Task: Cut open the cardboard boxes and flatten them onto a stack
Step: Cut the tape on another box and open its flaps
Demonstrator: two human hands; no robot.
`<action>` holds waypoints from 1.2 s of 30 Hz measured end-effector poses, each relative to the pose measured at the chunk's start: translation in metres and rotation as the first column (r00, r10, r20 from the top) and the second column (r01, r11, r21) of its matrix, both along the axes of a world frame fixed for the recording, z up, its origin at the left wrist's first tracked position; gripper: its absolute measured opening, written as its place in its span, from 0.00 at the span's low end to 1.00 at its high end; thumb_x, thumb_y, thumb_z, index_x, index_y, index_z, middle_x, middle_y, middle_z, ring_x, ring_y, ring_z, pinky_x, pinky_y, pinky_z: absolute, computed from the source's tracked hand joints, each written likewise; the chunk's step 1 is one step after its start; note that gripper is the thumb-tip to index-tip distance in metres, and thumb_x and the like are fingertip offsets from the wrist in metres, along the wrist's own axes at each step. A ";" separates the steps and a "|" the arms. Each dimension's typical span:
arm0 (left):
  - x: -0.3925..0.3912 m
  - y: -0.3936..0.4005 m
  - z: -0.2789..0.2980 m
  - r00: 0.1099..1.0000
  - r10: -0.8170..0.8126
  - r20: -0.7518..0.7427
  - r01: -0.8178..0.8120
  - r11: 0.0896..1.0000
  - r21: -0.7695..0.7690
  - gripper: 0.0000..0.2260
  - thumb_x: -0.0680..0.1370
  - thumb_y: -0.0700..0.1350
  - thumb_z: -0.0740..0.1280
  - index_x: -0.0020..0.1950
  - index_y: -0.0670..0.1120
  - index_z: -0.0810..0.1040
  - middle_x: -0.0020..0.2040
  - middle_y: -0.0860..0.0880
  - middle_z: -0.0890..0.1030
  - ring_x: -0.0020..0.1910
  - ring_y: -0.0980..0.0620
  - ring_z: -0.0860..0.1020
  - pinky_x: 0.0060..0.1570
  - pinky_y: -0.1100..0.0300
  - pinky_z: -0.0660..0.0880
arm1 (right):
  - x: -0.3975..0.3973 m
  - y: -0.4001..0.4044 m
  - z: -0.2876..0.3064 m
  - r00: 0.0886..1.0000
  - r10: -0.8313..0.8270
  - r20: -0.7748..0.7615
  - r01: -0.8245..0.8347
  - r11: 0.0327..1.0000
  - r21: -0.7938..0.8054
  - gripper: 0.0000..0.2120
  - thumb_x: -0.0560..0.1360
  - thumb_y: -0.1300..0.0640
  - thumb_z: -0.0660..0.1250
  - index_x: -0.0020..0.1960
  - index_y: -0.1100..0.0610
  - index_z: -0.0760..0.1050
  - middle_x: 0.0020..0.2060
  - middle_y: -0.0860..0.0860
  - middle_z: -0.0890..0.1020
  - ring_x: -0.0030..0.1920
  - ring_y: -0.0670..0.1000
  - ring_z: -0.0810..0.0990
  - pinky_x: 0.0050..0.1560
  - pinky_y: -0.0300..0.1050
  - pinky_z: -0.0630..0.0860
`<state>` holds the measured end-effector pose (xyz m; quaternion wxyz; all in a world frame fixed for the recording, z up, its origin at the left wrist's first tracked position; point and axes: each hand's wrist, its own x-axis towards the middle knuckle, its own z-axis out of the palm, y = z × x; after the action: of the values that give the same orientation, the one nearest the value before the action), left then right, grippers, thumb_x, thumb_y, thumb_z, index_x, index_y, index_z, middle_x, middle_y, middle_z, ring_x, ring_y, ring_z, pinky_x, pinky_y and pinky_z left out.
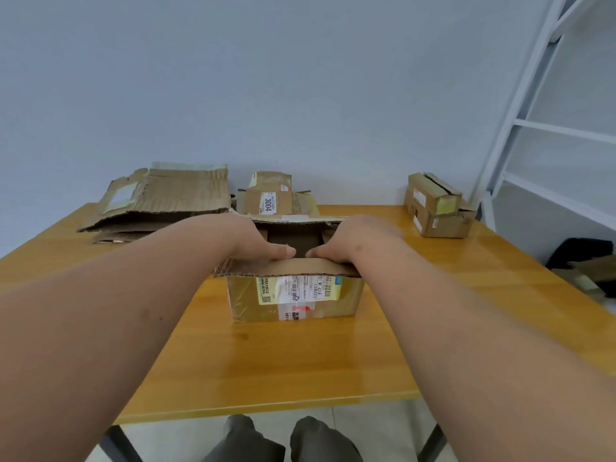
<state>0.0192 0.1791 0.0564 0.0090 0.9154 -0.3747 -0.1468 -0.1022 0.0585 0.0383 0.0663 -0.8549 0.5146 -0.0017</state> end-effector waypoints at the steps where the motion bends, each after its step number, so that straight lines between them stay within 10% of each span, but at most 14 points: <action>1: -0.002 -0.004 -0.001 0.996 -0.023 0.083 0.023 1.000 0.006 0.42 0.70 0.75 0.60 0.68 0.42 0.73 0.61 0.41 0.77 0.58 0.42 0.78 0.57 0.52 0.76 | 0.001 -0.001 0.001 1.000 -0.003 0.006 0.003 1.000 -0.014 0.23 0.65 0.30 0.69 0.39 0.50 0.72 0.39 0.49 0.78 0.40 0.51 0.76 0.38 0.45 0.73; 6: 0.008 -0.019 -0.008 0.973 -0.077 0.215 0.066 0.996 0.060 0.28 0.71 0.73 0.62 0.42 0.47 0.74 0.38 0.48 0.75 0.46 0.47 0.77 0.52 0.53 0.77 | -0.008 0.000 0.000 0.989 0.044 0.138 -0.034 0.997 -0.071 0.13 0.70 0.42 0.68 0.38 0.52 0.75 0.37 0.49 0.79 0.36 0.50 0.77 0.31 0.41 0.70; 11: 0.008 -0.013 -0.006 0.959 -0.107 0.263 0.111 0.994 -0.001 0.17 0.78 0.59 0.62 0.48 0.46 0.76 0.41 0.48 0.77 0.41 0.49 0.77 0.50 0.52 0.80 | -0.031 -0.005 0.014 0.851 -0.014 0.525 -0.075 0.986 0.147 0.12 0.75 0.51 0.61 0.37 0.56 0.69 0.30 0.51 0.71 0.30 0.51 0.70 0.30 0.42 0.63; 15: 0.015 -0.003 -0.001 0.975 0.056 -0.215 -0.124 0.941 -0.316 0.14 0.82 0.51 0.54 0.57 0.43 0.72 0.43 0.41 0.77 0.37 0.43 0.79 0.39 0.51 0.81 | -0.060 -0.023 -0.003 0.472 -0.448 0.759 -0.083 0.835 0.544 0.08 0.79 0.54 0.58 0.43 0.56 0.69 0.30 0.51 0.65 0.25 0.49 0.58 0.28 0.41 0.56; 19: 0.036 0.022 -0.007 0.768 0.064 -0.638 -0.486 0.707 -0.514 0.12 0.81 0.47 0.58 0.54 0.41 0.76 0.37 0.41 0.81 0.36 0.42 0.81 0.40 0.49 0.81 | -0.077 -0.029 -0.046 0.220 -0.634 0.741 -0.224 0.707 0.671 0.12 0.79 0.49 0.64 0.45 0.58 0.73 0.35 0.54 0.82 0.20 0.47 0.58 0.25 0.40 0.58; 24: 0.051 0.046 -0.039 0.565 -0.108 -0.818 -0.586 0.645 -0.491 0.23 0.79 0.65 0.58 0.62 0.49 0.79 0.52 0.46 0.84 0.50 0.44 0.82 0.54 0.47 0.76 | -0.078 -0.012 -0.076 0.357 -0.488 0.796 -0.323 0.736 0.596 0.21 0.74 0.38 0.67 0.61 0.50 0.77 0.57 0.48 0.82 0.23 0.46 0.60 0.25 0.41 0.63; 28: 0.040 0.048 -0.044 0.513 -0.264 -0.817 -0.485 0.696 -0.530 0.30 0.67 0.69 0.69 0.62 0.52 0.80 0.54 0.49 0.85 0.56 0.45 0.82 0.61 0.43 0.74 | -0.075 -0.008 -0.075 0.403 -0.420 0.813 -0.294 0.782 0.550 0.13 0.78 0.44 0.66 0.58 0.49 0.77 0.52 0.55 0.82 0.22 0.46 0.61 0.26 0.42 0.62; 33: 0.044 0.053 -0.027 0.585 -0.307 -0.751 -0.391 0.704 -0.592 0.22 0.68 0.42 0.77 0.62 0.46 0.78 0.56 0.46 0.84 0.54 0.47 0.83 0.55 0.54 0.76 | -0.081 -0.018 -0.057 0.375 -0.358 0.855 -0.284 0.834 0.473 0.08 0.75 0.52 0.71 0.54 0.50 0.79 0.41 0.56 0.74 0.21 0.45 0.61 0.24 0.41 0.62; 36: 0.045 0.046 -0.015 0.698 -0.152 -0.700 -0.467 0.644 -0.605 0.12 0.74 0.46 0.73 0.56 0.44 0.80 0.53 0.44 0.84 0.46 0.47 0.81 0.43 0.57 0.74 | -0.081 -0.024 -0.043 0.361 -0.377 0.853 -0.208 0.859 0.467 0.14 0.75 0.47 0.71 0.52 0.56 0.79 0.40 0.57 0.74 0.23 0.47 0.60 0.23 0.40 0.61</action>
<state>0.0643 0.2249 0.0416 0.5386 0.7317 -0.2785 -0.3113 -0.1830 0.0342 -0.0043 0.5634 -0.6235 0.4121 -0.3522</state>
